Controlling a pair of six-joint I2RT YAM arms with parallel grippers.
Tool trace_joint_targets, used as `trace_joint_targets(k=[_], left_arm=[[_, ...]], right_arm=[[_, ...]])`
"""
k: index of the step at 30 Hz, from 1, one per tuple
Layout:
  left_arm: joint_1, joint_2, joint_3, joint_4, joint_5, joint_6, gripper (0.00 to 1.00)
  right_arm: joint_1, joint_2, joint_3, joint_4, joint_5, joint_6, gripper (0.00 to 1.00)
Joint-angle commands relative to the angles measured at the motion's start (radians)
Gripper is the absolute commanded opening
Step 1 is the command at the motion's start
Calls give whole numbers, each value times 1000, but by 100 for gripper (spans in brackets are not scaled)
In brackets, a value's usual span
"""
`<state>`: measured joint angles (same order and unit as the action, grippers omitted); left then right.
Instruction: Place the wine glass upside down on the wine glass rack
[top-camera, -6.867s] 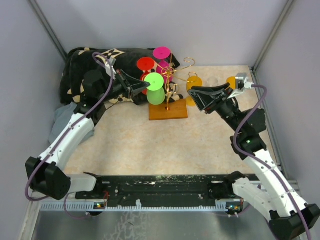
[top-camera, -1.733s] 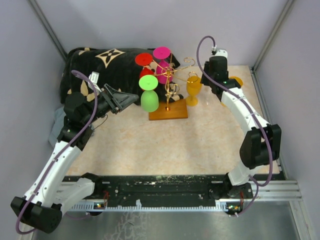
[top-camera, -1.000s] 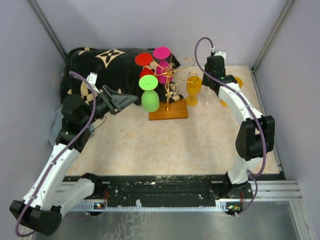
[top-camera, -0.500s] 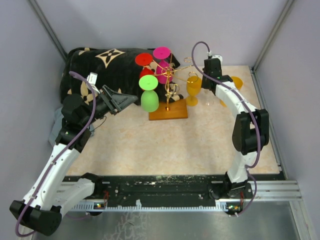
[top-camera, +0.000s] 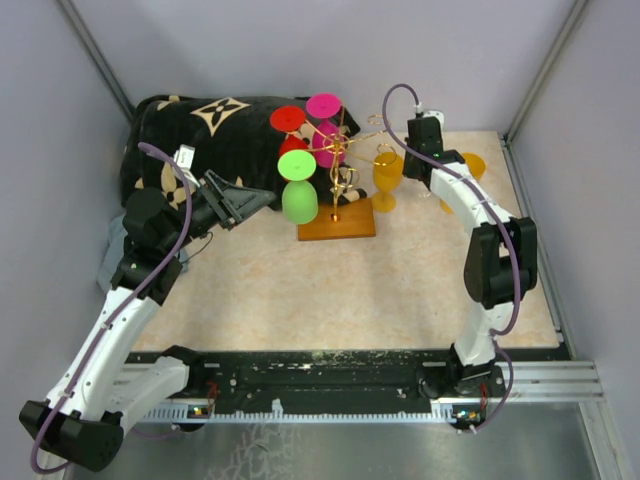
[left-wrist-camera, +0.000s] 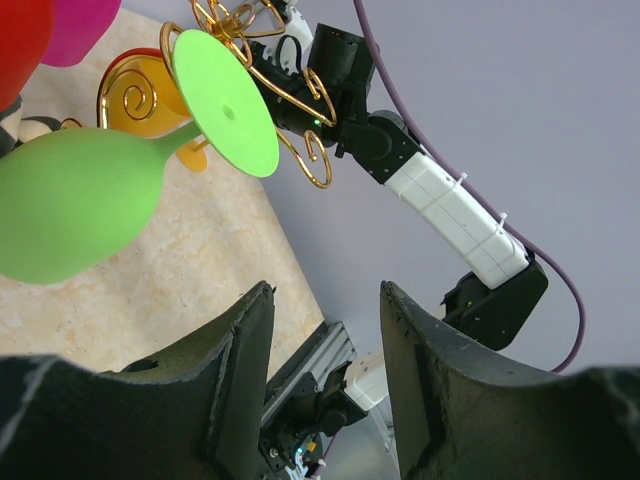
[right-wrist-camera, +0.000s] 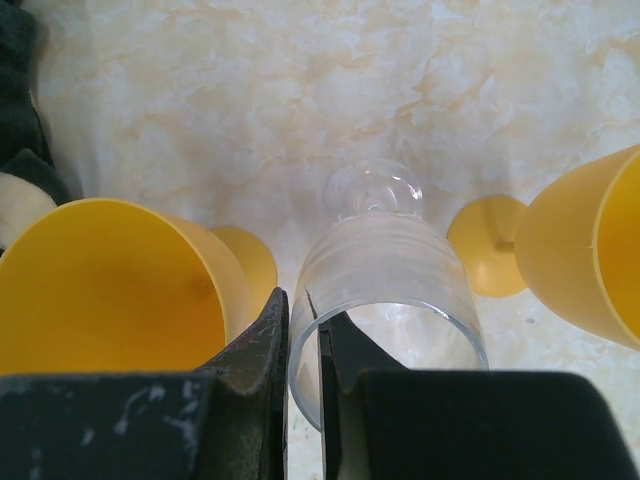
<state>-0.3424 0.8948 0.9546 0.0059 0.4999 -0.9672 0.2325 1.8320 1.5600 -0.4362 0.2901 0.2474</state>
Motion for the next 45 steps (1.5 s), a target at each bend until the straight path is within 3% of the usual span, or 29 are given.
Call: trace_joint_targets(k=[1,9,20,27,39,45], left_arm=[[0,-13,6,6,2,11,53],[-1,-29,19,-5,-13,19,53],[-1,-66,27,-34,-22,21,53],[-1,-101,13,-14,-35,22,53],[-1,-109,-69,147,39,-98,53],[-1,-96,-126,335,104,-209,53]], right_arm=[[-6,-45,17,51,38,2,0],[-6,-187,-40,106,29,10,0],[19,-501,-205,319,-2,8,0],[96,-787,-439,602,20,-41,0],[128,-1122,-635,864,-205,110,0],[128,-1102,-595,977,-535,306,0]])
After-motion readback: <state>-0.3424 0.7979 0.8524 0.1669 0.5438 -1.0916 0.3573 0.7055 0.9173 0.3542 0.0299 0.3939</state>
